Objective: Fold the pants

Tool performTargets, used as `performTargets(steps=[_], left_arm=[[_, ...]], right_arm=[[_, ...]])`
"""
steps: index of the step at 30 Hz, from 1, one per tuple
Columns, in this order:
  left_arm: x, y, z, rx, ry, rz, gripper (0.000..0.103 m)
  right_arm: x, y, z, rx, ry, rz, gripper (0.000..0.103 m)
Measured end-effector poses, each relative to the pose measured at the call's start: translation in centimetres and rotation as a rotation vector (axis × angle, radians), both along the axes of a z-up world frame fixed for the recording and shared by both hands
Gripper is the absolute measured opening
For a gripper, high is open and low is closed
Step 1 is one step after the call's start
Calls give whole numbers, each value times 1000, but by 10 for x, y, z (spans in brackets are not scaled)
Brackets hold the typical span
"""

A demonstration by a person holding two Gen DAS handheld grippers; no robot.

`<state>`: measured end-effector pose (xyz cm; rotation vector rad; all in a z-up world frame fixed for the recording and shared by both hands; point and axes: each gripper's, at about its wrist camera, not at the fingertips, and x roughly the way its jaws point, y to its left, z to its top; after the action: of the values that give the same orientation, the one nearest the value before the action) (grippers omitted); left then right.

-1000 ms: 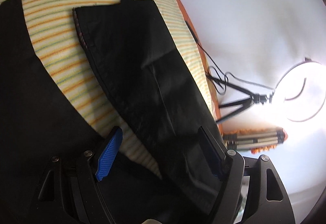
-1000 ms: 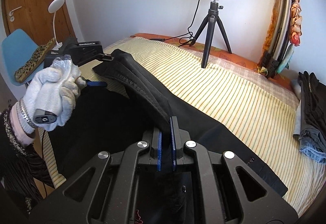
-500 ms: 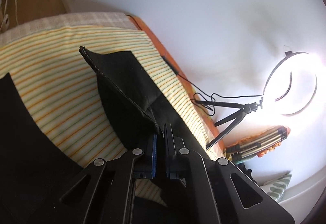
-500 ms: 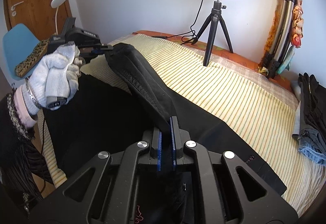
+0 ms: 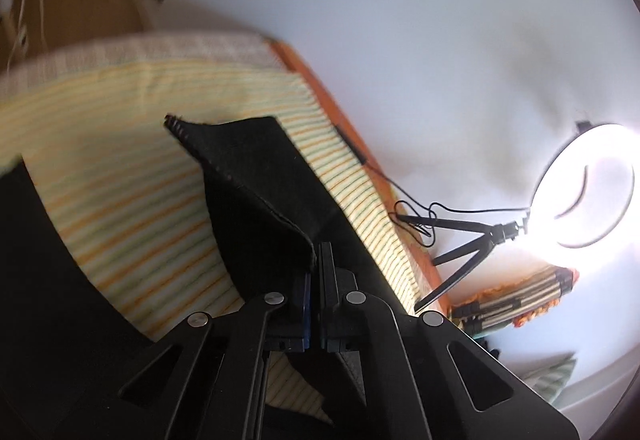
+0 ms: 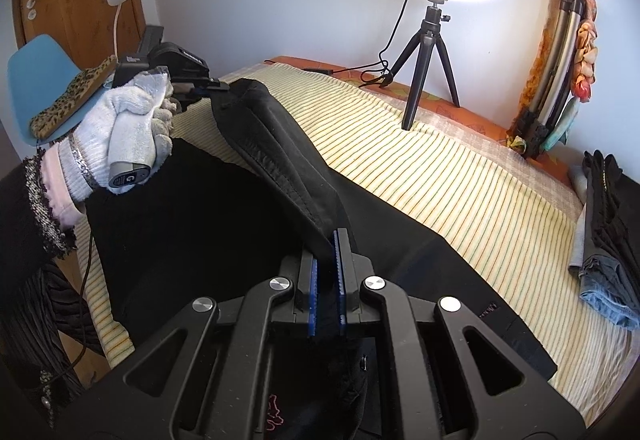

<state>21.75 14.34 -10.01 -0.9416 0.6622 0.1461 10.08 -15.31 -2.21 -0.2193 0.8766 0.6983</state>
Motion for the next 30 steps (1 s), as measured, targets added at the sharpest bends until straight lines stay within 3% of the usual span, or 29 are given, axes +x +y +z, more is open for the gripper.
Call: performTargets(steps=[7, 14, 22, 25, 28, 30], left_arm=[[-59, 6, 35, 141, -61, -7, 1], [-125, 3, 22, 252, -39, 0, 1], [-139, 6, -19, 129, 22, 64, 3], [-147, 13, -29, 87, 30, 79, 9], [-147, 18, -39, 49, 61, 91, 47], [-148, 23, -44, -1, 54, 122, 49]], right_arm=[[-23, 5, 12, -43, -42, 53, 8], [-83, 12, -3, -186, -60, 203, 8], [-116, 22, -29, -318, -90, 244, 8], [-112, 20, -34, -326, -81, 224, 8], [-113, 19, -35, -323, -85, 216, 8], [-113, 19, -36, -313, -82, 207, 8]])
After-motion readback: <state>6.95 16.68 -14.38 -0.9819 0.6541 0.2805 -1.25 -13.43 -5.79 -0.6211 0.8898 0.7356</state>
